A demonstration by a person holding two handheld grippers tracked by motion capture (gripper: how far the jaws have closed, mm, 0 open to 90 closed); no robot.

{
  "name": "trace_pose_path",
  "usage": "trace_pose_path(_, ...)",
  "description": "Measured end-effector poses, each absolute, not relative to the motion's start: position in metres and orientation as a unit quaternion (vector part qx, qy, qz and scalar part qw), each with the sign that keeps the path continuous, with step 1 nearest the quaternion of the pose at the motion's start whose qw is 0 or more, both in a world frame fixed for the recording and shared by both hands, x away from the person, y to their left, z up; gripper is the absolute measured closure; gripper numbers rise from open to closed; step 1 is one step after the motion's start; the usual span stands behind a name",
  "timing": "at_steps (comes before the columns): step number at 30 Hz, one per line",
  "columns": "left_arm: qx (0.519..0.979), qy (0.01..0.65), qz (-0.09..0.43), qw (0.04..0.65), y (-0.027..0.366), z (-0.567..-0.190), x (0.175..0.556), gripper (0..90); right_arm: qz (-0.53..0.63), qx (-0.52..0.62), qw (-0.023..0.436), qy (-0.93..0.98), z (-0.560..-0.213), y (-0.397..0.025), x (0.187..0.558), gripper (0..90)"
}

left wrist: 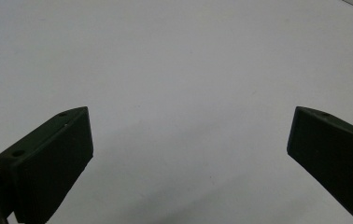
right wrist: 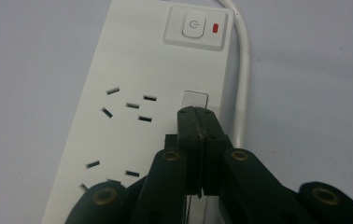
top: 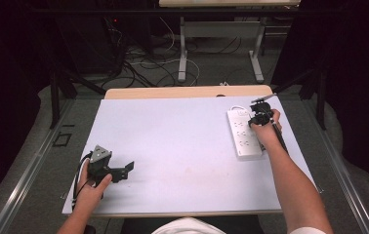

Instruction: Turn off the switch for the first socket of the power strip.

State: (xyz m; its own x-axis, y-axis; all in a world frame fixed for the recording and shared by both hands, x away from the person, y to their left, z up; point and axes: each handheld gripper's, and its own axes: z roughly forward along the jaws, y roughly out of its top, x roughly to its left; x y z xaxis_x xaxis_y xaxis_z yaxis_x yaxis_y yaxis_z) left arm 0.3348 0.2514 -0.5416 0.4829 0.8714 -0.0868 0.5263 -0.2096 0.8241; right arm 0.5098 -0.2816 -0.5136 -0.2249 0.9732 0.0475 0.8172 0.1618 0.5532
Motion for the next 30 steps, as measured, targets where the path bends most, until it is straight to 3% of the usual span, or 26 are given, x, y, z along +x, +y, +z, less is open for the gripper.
trace_pose_path(30,0.750,0.466,0.204,0.422,0.251,-0.542,0.335,0.2,0.260,0.588,0.163,0.748,-0.500,-0.281,0.500,80.7)
